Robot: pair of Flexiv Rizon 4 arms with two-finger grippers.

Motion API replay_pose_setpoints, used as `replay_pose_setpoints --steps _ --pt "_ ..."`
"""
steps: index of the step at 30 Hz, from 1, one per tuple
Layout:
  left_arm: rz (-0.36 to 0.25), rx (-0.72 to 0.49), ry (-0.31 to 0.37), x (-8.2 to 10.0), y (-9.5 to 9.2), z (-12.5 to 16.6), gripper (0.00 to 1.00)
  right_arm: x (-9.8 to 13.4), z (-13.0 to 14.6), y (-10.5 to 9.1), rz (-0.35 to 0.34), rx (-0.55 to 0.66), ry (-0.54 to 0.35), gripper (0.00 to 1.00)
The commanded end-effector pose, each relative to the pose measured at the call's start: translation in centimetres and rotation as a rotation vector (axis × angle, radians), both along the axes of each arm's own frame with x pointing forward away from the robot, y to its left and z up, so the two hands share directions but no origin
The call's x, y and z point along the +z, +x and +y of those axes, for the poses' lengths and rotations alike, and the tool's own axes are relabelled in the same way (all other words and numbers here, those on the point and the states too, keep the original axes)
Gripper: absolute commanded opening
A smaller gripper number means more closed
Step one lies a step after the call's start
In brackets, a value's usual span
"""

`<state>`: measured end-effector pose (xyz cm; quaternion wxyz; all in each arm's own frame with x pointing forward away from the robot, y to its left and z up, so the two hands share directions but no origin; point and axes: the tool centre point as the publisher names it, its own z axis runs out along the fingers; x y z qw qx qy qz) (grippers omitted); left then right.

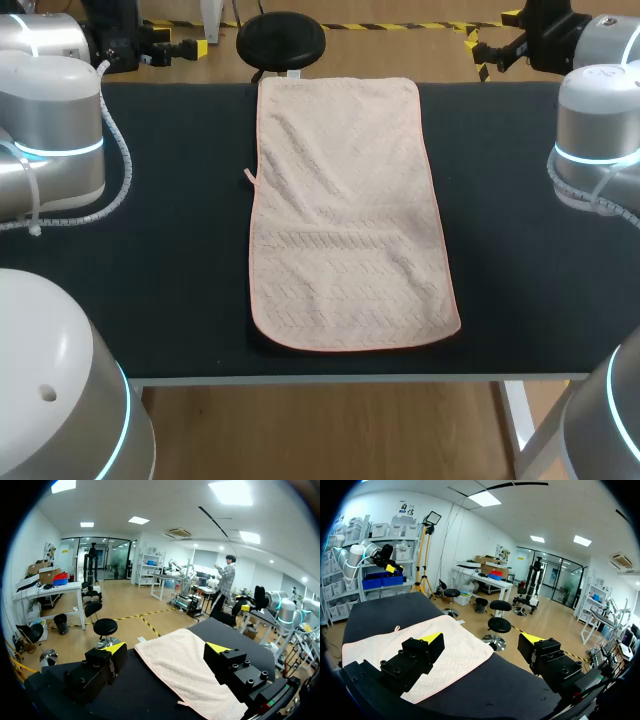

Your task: Fold the towel

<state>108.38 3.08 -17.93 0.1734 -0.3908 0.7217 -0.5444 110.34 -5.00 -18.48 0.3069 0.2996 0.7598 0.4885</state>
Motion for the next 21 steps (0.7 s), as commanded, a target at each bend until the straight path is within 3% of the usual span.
replay_pose_setpoints --steps 1,15,16,17,18,19,21 --pt "-0.006 0.004 -0.003 -0.2 0.0 -0.1 1.00 0.0 0.0 0.1 0.000 0.001 -0.001 1.00" --pt "-0.006 0.004 -0.003 -0.2 0.0 -0.1 1.00 0.0 0.0 0.1 0.000 0.001 -0.001 1.00" --pt "-0.009 -0.037 0.062 -0.3 0.1 -0.4 1.00 -0.2 0.2 0.2 -0.003 0.025 -0.102 1.00" --pt "0.005 -0.084 0.173 -0.4 0.2 -0.8 1.00 -0.3 0.6 0.5 0.012 0.089 -0.255 1.00" --pt "0.020 -0.141 0.306 -0.6 0.3 -1.3 1.00 -0.4 1.2 0.4 -0.030 0.151 -0.432 1.00" --pt "0.024 -0.185 0.415 -0.7 0.3 -1.8 1.00 -0.4 1.7 0.3 -0.046 0.218 -0.542 1.00" --pt "0.028 -0.284 0.573 -0.8 -0.1 -2.4 1.00 -0.1 2.0 0.2 -0.040 0.316 -0.655 1.00"
